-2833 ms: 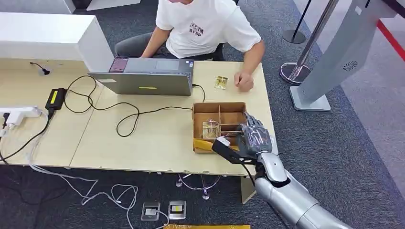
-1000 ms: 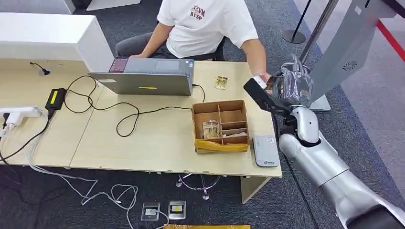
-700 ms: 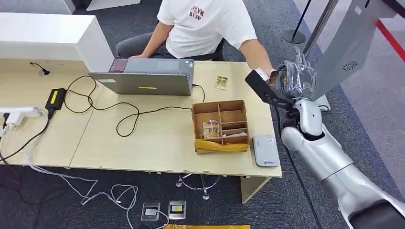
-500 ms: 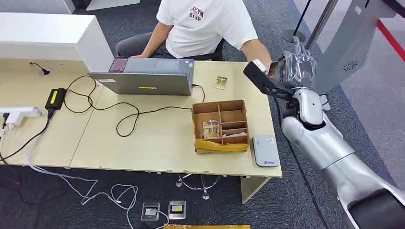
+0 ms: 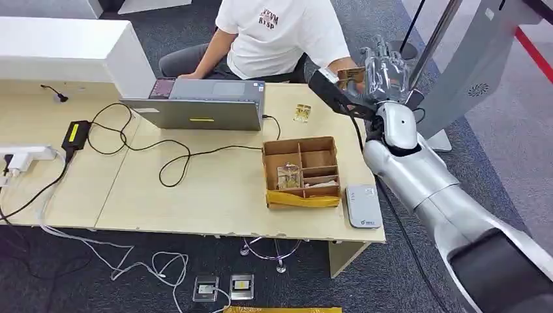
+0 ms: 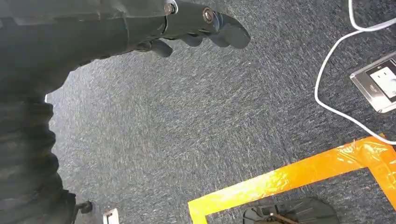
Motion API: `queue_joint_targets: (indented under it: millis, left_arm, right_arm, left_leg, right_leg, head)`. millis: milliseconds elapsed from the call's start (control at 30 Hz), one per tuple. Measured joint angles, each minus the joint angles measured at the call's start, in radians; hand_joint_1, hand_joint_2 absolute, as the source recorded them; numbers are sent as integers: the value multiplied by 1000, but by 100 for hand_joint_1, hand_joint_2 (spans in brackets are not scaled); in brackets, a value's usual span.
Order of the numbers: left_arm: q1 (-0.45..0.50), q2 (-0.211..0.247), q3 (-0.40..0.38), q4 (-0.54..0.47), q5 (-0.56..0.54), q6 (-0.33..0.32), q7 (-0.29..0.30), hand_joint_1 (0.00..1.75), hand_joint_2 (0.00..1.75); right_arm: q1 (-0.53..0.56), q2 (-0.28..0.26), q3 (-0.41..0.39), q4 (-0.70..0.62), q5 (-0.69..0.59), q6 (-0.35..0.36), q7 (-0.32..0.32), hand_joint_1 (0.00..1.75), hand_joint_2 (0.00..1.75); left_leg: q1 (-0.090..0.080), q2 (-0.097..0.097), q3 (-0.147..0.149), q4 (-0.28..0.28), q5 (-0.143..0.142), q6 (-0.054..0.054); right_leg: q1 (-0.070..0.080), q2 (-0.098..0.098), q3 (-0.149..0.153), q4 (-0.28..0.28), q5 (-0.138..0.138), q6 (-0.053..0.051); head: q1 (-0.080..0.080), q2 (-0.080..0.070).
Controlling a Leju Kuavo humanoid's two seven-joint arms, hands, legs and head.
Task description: Pass the card to the sensor for recognition and then transmit it.
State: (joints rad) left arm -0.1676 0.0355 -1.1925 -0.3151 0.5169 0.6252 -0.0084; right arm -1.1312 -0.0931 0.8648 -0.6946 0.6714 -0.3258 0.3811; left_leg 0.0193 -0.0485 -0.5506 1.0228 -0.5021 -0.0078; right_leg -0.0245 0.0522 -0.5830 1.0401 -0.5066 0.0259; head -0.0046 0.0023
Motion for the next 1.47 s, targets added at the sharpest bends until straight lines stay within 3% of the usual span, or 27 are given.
queue_joint_targets:
  millis: [133,300,567,667,733,800,900,1167,1367,1400,1467]
  left_arm:
    - [1,1,0,0,3,-3,0,0,175]
    - [6,0,2,0,3,3,-2,0,175]
    - [25,0,8,0,28,19,-23,0,175]
    - [15,-21,28,1,69,42,-35,0,175]
    - [-1,-41,42,2,78,45,-23,0,175]
    - [-10,-47,55,3,84,45,-22,0,175]
    - [-9,-50,71,3,98,44,-25,0,175]
    - [-9,-52,109,4,115,44,-44,0,175]
    - [-11,-58,135,8,91,45,-57,0,175]
    - [-12,-59,137,10,86,45,-59,0,175]
    - [-12,-62,150,11,72,45,-64,0,175]
  right_arm:
    - [-1,6,10,24,-66,-93,-49,0,175]
    - [13,-15,5,6,-116,-295,-79,0,175]
    - [201,-94,-160,-298,112,-313,-120,0,175]
    - [343,-85,-310,-476,199,-313,-315,0,175]
    - [449,-52,-457,-614,194,-313,-452,0,175]
    - [528,-22,-602,-705,112,-313,-551,0,175]
    - [621,-19,-831,-764,-62,-313,-657,0,175]
    - [754,-4,-1376,-725,-260,-313,-807,0,175]
    - [797,-12,-1783,-525,-184,-313,-940,0,175]
    - [802,-15,-1841,-494,-160,-313,-932,0,175]
    - [827,-12,-1963,-431,-86,-313,-843,0,175]
  left_leg:
    - [0,-1,0,0,0,0]
    - [0,0,1,0,0,0]
    - [0,0,2,0,0,0]
    - [0,-2,3,0,0,0]
    - [0,-5,2,1,0,0]
    - [0,-8,3,0,0,0]
    - [0,-7,4,0,0,1]
    - [-3,-2,2,1,-2,2]
    - [-2,3,1,1,-3,3]
    - [-2,4,1,0,-3,2]
    - [-1,5,1,0,-4,3]
  right_leg:
    - [0,0,0,0,0,0]
    - [0,0,0,0,0,0]
    - [0,0,0,0,0,0]
    - [1,-3,1,-1,0,0]
    - [1,-5,1,-1,0,0]
    - [1,-9,3,-1,-1,0]
    - [1,-9,6,-3,-1,0]
    - [-2,-2,1,-5,0,2]
    - [-2,2,-3,-5,0,2]
    - [-1,2,-3,-5,0,2]
    - [-1,2,-2,-5,-1,1]
  head:
    - [0,0]
    - [0,0]
    - [0,0]
    - [0,0]
    - [0,0]
    - [0,0]
    - [0,0]
    - [0,0]
    - [-1,0]
    - [0,0]
    - [0,0]
